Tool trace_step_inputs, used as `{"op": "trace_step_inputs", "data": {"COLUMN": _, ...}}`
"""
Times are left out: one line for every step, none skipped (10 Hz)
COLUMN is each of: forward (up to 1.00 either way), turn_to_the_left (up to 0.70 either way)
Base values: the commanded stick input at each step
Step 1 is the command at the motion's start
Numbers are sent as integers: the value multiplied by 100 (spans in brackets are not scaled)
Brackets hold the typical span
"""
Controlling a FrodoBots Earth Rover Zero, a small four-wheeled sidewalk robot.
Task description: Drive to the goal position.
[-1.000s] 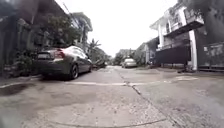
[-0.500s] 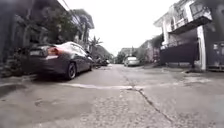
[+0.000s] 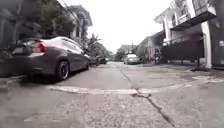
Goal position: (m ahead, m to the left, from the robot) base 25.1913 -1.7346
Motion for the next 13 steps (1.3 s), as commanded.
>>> {"op": "trace_step_inputs", "data": {"forward": 100, "turn_to_the_left": 0}}
{"op": "trace_step_inputs", "data": {"forward": 100, "turn_to_the_left": 0}}
{"op": "trace_step_inputs", "data": {"forward": 100, "turn_to_the_left": 0}}
{"op": "trace_step_inputs", "data": {"forward": 100, "turn_to_the_left": 0}}
{"op": "trace_step_inputs", "data": {"forward": 100, "turn_to_the_left": 0}}
{"op": "trace_step_inputs", "data": {"forward": 100, "turn_to_the_left": 0}}
{"op": "trace_step_inputs", "data": {"forward": 100, "turn_to_the_left": 0}}
{"op": "trace_step_inputs", "data": {"forward": 100, "turn_to_the_left": 0}}
{"op": "trace_step_inputs", "data": {"forward": 100, "turn_to_the_left": 0}}
{"op": "trace_step_inputs", "data": {"forward": 100, "turn_to_the_left": 7}}
{"op": "trace_step_inputs", "data": {"forward": 100, "turn_to_the_left": 21}}
{"op": "trace_step_inputs", "data": {"forward": 100, "turn_to_the_left": 0}}
{"op": "trace_step_inputs", "data": {"forward": 100, "turn_to_the_left": 0}}
